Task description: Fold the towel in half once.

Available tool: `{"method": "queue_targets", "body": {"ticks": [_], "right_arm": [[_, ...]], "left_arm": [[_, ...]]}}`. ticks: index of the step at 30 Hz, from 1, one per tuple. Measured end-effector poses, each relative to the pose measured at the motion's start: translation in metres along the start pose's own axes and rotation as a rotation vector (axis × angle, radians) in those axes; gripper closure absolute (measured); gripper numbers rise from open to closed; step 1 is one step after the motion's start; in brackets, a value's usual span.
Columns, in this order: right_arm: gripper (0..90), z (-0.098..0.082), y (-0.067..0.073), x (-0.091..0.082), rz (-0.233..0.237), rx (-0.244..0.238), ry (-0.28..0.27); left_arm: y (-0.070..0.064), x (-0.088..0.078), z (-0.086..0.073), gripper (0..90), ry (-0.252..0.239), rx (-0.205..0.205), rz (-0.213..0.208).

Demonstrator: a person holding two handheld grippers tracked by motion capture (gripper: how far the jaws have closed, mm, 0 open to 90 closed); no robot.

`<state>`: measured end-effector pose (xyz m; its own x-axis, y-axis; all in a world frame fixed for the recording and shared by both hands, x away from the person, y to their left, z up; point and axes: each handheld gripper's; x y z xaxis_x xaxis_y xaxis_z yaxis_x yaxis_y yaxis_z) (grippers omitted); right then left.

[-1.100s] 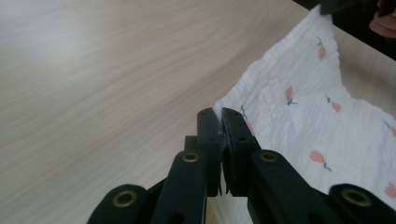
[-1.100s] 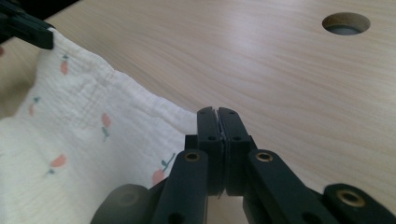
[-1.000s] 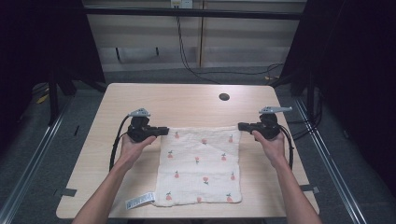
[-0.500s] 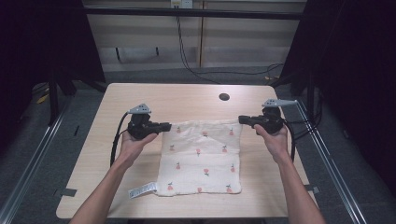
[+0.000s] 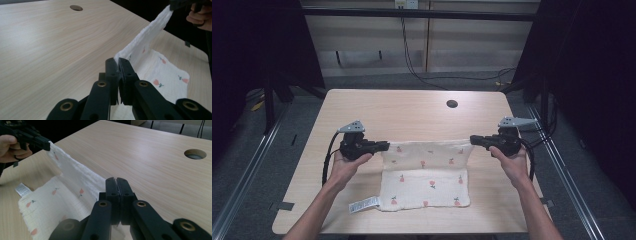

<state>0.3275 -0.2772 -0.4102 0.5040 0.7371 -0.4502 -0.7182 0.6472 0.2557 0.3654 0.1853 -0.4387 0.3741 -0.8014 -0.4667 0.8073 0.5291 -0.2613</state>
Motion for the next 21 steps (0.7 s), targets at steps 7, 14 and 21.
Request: {"method": "queue_targets", "body": {"ticks": [7,14,21], "right_arm": [[89.3,-0.005,0.014,-0.01,0.023,-0.021,-0.007],[89.3,-0.017,0.028,-0.01,0.04,-0.03,0.001],[89.3,-0.025,0.042,-0.016,0.048,-0.054,0.032]], "left_arm": [[-0.013,-0.01,-0.001,87.1,0.002,0.034,-0.006],[-0.024,-0.015,-0.003,87.0,0.032,0.057,-0.013],[-0.038,-0.02,-0.015,87.0,0.057,0.063,-0.045]]}}
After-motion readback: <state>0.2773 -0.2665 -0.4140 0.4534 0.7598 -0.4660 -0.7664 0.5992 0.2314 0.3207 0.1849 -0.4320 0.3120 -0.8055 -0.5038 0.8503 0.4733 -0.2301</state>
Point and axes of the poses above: each handheld gripper's, and its own axes: x roughly forward along the jaws, z roughly out of its top, y roughly to its left, and after that the axes turned 3 degrees about z, right-handed
